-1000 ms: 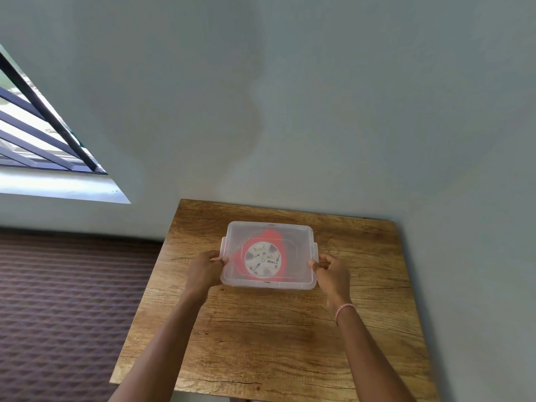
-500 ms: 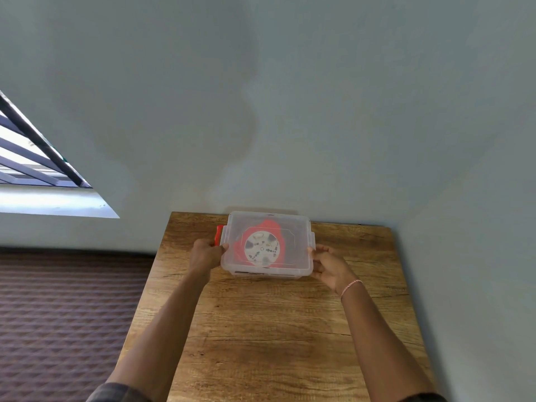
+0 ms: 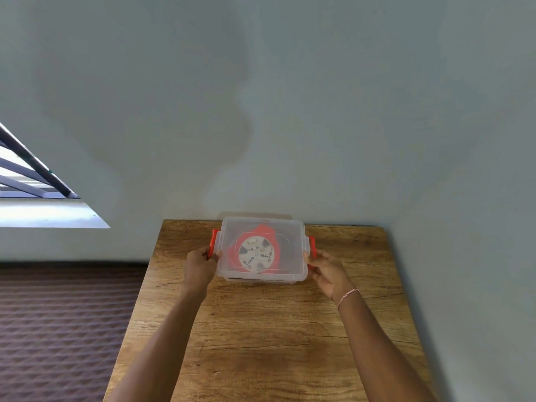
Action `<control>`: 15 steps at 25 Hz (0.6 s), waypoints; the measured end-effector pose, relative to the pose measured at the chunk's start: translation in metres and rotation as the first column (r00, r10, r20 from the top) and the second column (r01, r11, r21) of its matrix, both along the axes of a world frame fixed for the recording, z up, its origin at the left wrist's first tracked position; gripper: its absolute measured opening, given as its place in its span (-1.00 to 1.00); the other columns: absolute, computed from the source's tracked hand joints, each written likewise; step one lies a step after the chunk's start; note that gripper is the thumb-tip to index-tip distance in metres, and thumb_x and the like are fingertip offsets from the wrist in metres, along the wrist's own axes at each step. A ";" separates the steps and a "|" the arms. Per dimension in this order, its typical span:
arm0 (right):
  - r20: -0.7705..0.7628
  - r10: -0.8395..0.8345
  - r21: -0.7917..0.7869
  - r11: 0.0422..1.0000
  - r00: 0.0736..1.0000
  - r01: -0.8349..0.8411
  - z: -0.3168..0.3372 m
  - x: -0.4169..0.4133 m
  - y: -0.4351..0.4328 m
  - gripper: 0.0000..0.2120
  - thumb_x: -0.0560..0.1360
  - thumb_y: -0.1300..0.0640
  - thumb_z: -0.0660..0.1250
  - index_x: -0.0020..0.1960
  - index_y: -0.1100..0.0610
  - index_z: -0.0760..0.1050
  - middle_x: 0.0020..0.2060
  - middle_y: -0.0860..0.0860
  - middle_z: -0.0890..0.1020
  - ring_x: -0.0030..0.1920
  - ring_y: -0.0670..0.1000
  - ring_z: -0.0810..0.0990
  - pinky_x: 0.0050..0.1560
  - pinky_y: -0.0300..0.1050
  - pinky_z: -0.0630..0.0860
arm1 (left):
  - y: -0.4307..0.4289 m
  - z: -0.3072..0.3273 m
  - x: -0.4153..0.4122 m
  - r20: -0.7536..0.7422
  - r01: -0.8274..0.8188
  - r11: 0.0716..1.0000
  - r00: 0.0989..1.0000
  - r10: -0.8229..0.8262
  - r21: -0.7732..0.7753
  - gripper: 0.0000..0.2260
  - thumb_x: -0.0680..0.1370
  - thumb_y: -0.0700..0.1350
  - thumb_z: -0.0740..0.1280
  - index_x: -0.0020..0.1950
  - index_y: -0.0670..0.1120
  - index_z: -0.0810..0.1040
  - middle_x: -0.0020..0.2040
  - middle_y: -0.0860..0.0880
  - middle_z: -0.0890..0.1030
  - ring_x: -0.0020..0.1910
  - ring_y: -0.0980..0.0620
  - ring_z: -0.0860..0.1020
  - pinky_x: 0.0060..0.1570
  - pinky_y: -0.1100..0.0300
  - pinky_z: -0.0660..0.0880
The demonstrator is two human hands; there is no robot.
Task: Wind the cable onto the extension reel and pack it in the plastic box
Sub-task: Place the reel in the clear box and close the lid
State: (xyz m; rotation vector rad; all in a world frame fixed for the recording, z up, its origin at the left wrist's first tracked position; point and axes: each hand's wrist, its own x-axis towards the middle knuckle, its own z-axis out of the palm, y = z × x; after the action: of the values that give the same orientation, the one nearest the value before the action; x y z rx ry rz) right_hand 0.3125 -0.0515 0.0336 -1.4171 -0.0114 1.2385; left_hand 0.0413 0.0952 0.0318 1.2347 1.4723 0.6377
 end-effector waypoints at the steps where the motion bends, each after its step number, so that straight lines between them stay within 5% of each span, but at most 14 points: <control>1: 0.195 0.036 -0.062 0.998 0.980 -0.024 0.001 -0.003 0.002 -0.72 0.51 0.31 0.48 0.21 0.20 0.60 0.07 0.12 0.73 0.09 0.13 0.71 0.09 0.09 0.68 | -0.001 0.000 0.000 -0.007 -0.001 1.000 1.000 0.001 0.005 -0.82 0.66 -0.27 0.35 0.20 -0.13 0.69 -0.05 -0.04 0.74 -0.05 0.02 0.70 -0.23 0.23 0.61; 3: 0.547 0.154 -0.213 0.976 0.823 -0.041 0.003 -0.013 0.006 -0.74 0.53 0.23 0.49 0.21 0.12 0.64 -0.03 -0.01 0.73 -0.01 0.03 0.72 0.00 0.01 0.71 | -0.004 -0.002 0.000 -0.009 -0.008 1.000 1.000 0.009 0.014 -0.85 0.66 -0.26 0.35 0.14 -0.13 0.71 -0.08 -0.06 0.74 -0.04 -0.07 0.72 -0.16 0.08 0.67; 5: 0.702 0.203 -0.259 0.966 0.682 -0.021 0.003 -0.023 0.008 -0.75 0.54 0.20 0.49 0.21 0.11 0.66 -0.17 -0.11 0.69 -0.13 -0.05 0.71 -0.12 -0.11 0.70 | -0.006 -0.003 -0.001 -0.004 -0.019 0.999 1.000 0.019 0.026 -0.85 0.65 -0.28 0.36 0.10 -0.13 0.72 -0.08 -0.08 0.75 -0.03 -0.10 0.72 -0.06 -0.04 0.70; 13: 0.850 0.304 -0.351 0.936 0.429 0.033 0.006 -0.030 0.014 -0.95 0.51 0.21 0.51 -0.06 0.18 0.73 -0.28 0.04 0.73 -0.25 0.04 0.71 -0.20 -0.06 0.69 | -0.008 0.006 0.005 -0.220 -0.020 0.994 0.974 0.044 0.111 -0.82 0.59 -0.25 0.44 -0.21 -0.18 0.70 -0.27 -0.17 0.70 -0.32 -0.10 0.61 -0.34 0.08 0.52; 15: 0.858 0.391 -0.427 0.903 0.333 0.040 0.007 -0.033 0.018 -0.85 0.53 0.23 0.48 -0.23 0.18 0.69 -0.39 0.02 0.65 -0.30 0.03 0.67 -0.28 -0.14 0.61 | -0.013 0.011 0.011 -0.325 0.049 0.980 0.946 0.016 0.192 -0.77 0.58 -0.33 0.39 -0.27 -0.22 0.68 -0.33 -0.18 0.68 -0.38 -0.08 0.57 -0.39 0.13 0.46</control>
State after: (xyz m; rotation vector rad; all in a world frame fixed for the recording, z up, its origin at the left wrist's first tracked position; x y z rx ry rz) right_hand 0.2792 -0.0339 0.0410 -2.3899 -0.8102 0.3829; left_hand 0.0526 0.0825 0.0430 1.5640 1.6975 0.6003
